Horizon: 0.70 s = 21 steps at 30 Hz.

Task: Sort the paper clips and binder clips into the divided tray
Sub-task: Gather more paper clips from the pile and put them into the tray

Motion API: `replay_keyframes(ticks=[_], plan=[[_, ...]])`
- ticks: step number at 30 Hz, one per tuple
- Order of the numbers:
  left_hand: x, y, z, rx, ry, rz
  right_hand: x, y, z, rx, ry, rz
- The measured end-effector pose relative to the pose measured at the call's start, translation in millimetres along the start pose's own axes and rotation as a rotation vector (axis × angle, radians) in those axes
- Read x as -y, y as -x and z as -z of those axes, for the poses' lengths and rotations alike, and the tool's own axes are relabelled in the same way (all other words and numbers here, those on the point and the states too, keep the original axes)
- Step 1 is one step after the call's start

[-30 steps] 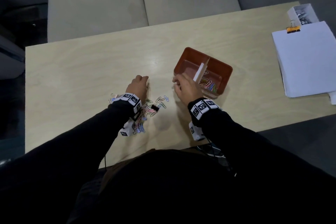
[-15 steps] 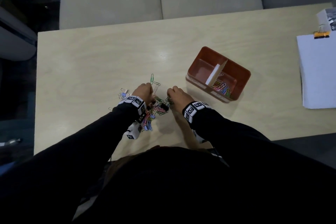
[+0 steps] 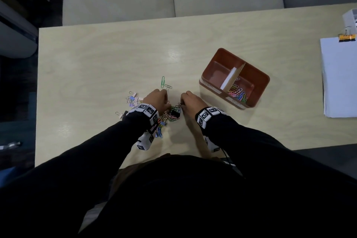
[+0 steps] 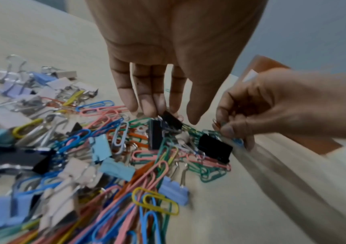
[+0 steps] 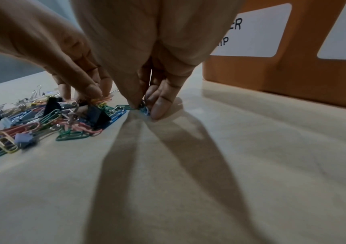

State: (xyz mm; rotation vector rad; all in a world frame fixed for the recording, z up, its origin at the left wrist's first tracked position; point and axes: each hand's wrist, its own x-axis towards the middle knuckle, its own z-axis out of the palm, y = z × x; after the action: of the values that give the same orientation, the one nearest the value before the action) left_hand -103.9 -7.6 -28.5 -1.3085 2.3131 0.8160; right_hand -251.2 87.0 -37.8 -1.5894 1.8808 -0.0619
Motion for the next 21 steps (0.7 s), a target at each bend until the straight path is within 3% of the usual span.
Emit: replay_keyframes(ticks=[11,21], plan=[[-20,5,-11,-0.038,-0.072,-0.118,-3,7,9,-0.039,-0.112,-0.076],[-16,7,-2,-0.079,-0.001,-0.087,0,16,18,-0.116,-0.229,-0.086]])
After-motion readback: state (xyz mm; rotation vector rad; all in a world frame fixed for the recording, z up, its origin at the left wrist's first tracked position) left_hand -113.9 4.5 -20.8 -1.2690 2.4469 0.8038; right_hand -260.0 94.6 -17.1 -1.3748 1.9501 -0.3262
